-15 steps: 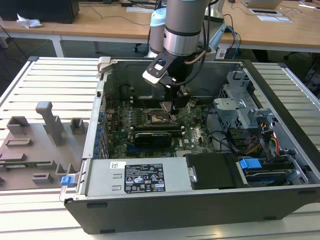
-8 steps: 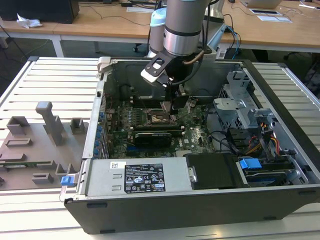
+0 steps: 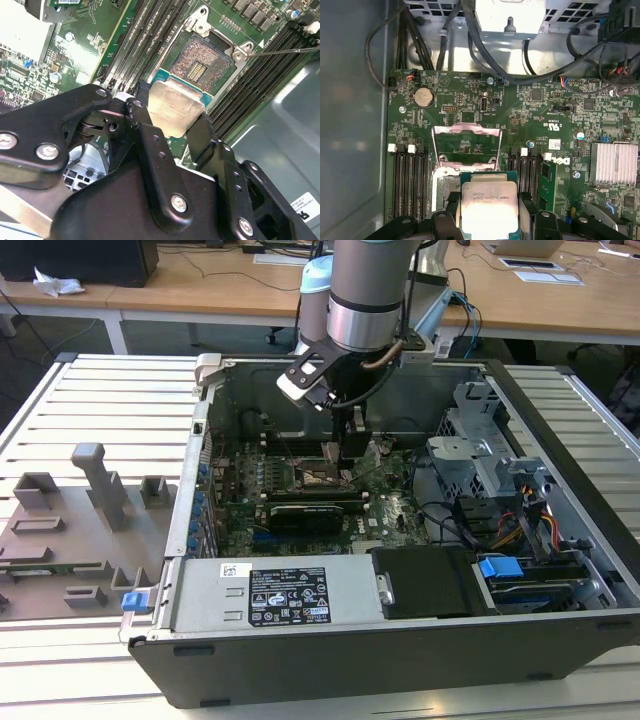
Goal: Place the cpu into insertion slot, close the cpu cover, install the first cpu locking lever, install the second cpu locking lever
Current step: 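Place the cpu into insertion slot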
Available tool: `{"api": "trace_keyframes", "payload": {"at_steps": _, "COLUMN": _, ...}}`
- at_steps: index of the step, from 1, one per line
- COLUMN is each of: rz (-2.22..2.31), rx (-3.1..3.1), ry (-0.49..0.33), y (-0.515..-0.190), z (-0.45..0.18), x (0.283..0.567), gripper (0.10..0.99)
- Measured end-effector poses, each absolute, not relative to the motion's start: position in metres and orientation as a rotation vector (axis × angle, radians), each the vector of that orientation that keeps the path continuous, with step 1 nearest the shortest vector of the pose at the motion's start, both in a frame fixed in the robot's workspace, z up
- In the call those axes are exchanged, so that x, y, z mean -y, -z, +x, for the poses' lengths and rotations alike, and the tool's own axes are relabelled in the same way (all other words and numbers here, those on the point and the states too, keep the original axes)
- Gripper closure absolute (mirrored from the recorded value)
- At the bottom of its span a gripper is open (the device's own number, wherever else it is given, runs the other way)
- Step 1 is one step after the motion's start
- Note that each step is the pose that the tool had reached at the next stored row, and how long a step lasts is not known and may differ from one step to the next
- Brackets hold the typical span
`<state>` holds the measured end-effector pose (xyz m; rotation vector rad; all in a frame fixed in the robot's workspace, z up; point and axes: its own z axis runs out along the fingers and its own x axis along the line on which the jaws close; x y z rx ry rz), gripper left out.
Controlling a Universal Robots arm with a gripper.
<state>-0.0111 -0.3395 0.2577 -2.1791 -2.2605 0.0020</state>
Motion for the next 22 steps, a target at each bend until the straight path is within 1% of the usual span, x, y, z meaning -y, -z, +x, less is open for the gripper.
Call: {"api": "trace_keyframes", "payload": {"at_steps": 22, "rz": -2.265, "rx": 2.174, "ry": -0.002, "y": -0.2557, "z": -0.0144, "x": 0.3395, "gripper": 0.541}}
